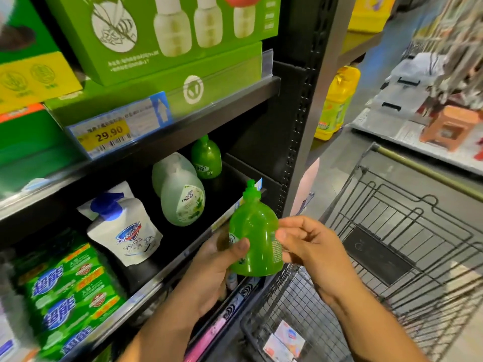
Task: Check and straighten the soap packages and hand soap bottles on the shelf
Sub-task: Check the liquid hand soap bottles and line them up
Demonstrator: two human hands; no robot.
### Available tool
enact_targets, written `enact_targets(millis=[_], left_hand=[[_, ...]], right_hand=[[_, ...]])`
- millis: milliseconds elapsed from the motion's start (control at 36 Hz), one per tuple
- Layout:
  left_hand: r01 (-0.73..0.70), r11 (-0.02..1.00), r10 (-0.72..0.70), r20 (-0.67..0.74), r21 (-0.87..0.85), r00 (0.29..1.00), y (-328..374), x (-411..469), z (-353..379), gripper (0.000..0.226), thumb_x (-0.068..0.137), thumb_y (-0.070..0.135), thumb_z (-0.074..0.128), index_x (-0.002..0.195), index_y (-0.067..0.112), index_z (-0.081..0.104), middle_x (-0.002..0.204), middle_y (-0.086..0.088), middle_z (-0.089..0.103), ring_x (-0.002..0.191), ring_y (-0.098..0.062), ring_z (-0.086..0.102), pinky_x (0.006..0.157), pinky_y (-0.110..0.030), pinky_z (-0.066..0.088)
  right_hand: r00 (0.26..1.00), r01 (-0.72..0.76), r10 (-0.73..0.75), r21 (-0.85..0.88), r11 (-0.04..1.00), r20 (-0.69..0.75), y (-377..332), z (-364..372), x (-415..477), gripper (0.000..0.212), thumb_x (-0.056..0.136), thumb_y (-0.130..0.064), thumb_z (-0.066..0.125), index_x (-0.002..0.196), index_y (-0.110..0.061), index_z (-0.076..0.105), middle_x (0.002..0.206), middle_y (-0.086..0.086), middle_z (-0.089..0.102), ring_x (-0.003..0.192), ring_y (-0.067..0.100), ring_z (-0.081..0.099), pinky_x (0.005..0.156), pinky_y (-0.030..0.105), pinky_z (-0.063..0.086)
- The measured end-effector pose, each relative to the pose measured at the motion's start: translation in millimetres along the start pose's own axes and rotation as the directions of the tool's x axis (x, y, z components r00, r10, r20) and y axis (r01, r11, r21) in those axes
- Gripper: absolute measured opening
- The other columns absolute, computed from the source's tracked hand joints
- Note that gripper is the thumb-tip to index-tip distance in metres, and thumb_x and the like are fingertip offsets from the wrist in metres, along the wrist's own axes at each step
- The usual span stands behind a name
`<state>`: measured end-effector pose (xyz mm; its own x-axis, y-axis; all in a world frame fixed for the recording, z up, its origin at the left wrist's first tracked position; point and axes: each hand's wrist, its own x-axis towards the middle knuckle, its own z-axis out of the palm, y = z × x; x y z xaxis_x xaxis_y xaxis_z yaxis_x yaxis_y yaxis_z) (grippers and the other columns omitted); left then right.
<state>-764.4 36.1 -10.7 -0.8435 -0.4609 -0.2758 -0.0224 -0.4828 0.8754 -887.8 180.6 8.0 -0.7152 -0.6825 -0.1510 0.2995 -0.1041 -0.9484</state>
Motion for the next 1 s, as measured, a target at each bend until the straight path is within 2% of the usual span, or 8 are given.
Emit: enact_targets(millis=[167, 250, 361, 556, 667, 778, 917, 1000], left_hand=[[0.010, 0.984, -0.019, -0.052, -0.176, 0.998, 9, -4, -5, 0.064, 0.070, 0.043, 0.082, 0.123, 0.011, 0.064, 0.122, -0.027, 0.063, 0.097, -0.034, 0.057, 0.082, -0.037, 0.040], [0.036, 0.984, -0.039, -0.013, -0.172, 0.999, 8, -6, -8, 0.088, 0.055, 0.044, 0.092, 0.127, 0.004, 0.061, 0.129, -0.031, 0.057, 0.106, -0.036, 0.055, 0.082, -0.041, 0.045], [0.007, 0.986, -0.002, 0.029, -0.167, 1.000, 12, -7, -12, 0.078, 0.040, 0.045, 0.099, 0.107, 0.013, 0.075, 0.112, -0.018, 0.070, 0.096, -0.031, 0.066, 0.078, -0.039, 0.051], [-0.010, 0.982, 0.002, -0.042, -0.190, 0.999, 17, -9, -18, 0.037, 0.077, 0.024, 0.075, 0.113, 0.019, 0.067, 0.114, -0.016, 0.068, 0.089, -0.028, 0.066, 0.080, -0.042, 0.044], [-0.016, 0.991, 0.013, -0.018, -0.136, 1.000, 15, -11, -15, 0.078, 0.048, 0.041, 0.095, 0.116, 0.015, 0.066, 0.108, -0.018, 0.070, 0.087, -0.032, 0.067, 0.077, -0.042, 0.046], [-0.006, 0.989, 0.007, 0.009, -0.150, 1.000, 13, -15, -17, 0.076, 0.033, 0.040, 0.101, 0.101, 0.016, 0.077, 0.105, -0.017, 0.073, 0.090, -0.029, 0.071, 0.076, -0.043, 0.054], [-0.030, 0.981, 0.009, -0.110, -0.192, 0.994, 14, -12, -19, 0.107, 0.036, 0.032, 0.101, 0.130, 0.015, 0.052, 0.128, -0.020, 0.063, 0.107, -0.031, 0.066, 0.093, -0.048, 0.050], [-0.050, 0.969, 0.028, -0.092, -0.242, 0.995, 12, -12, -19, 0.086, 0.045, 0.034, 0.099, 0.120, 0.016, 0.061, 0.123, -0.020, 0.065, 0.099, -0.031, 0.067, 0.088, -0.048, 0.047]], right_hand=[[0.996, -0.032, 0.028, 0.050, 0.998, 0.085, -2, -3, 6, 0.041, 0.065, -0.008, 0.088, 0.104, -0.006, 0.074, 0.095, 0.011, 0.074, 0.080, 0.017, 0.069, 0.068, 0.024, 0.057], [0.994, -0.059, 0.063, -0.044, 0.997, 0.092, -2, 2, 9, 0.052, 0.065, -0.012, 0.087, 0.115, -0.008, 0.071, 0.101, 0.010, 0.071, 0.088, 0.021, 0.067, 0.074, 0.025, 0.056], [0.980, -0.082, 0.098, -0.100, 0.992, 0.171, -5, 16, 3, 0.038, 0.080, -0.015, 0.078, 0.116, -0.005, 0.069, 0.108, 0.012, 0.075, 0.100, 0.029, 0.072, 0.085, 0.034, 0.059], [0.980, -0.148, 0.139, 0.055, 0.987, 0.142, -13, 21, 2, 0.027, 0.080, -0.002, 0.066, 0.105, -0.001, 0.074, 0.102, 0.018, 0.075, 0.090, 0.026, 0.074, 0.076, 0.026, 0.060], [0.990, -0.105, 0.103, 0.020, 0.994, 0.098, -4, 23, 6, 0.017, 0.072, -0.004, 0.079, 0.087, -0.011, 0.076, 0.091, 0.012, 0.076, 0.081, 0.024, 0.072, 0.069, 0.030, 0.059], [0.983, -0.109, 0.106, 0.014, 0.994, 0.148, -1, 29, 9, 0.056, 0.060, -0.020, 0.094, 0.109, -0.011, 0.070, 0.105, 0.019, 0.073, 0.102, 0.038, 0.069, 0.093, 0.052, 0.055], [0.978, -0.102, 0.098, 0.012, 0.995, 0.185, -10, 34, 7, 0.040, 0.080, -0.010, 0.069, 0.120, -0.006, 0.068, 0.110, 0.017, 0.073, 0.104, 0.034, 0.070, 0.092, 0.042, 0.056], [0.981, -0.133, 0.120, 0.080, 0.988, 0.154, -14, 30, 10, 0.041, 0.074, -0.008, 0.068, 0.114, -0.005, 0.072, 0.108, 0.018, 0.074, 0.098, 0.029, 0.072, 0.085, 0.036, 0.060]])
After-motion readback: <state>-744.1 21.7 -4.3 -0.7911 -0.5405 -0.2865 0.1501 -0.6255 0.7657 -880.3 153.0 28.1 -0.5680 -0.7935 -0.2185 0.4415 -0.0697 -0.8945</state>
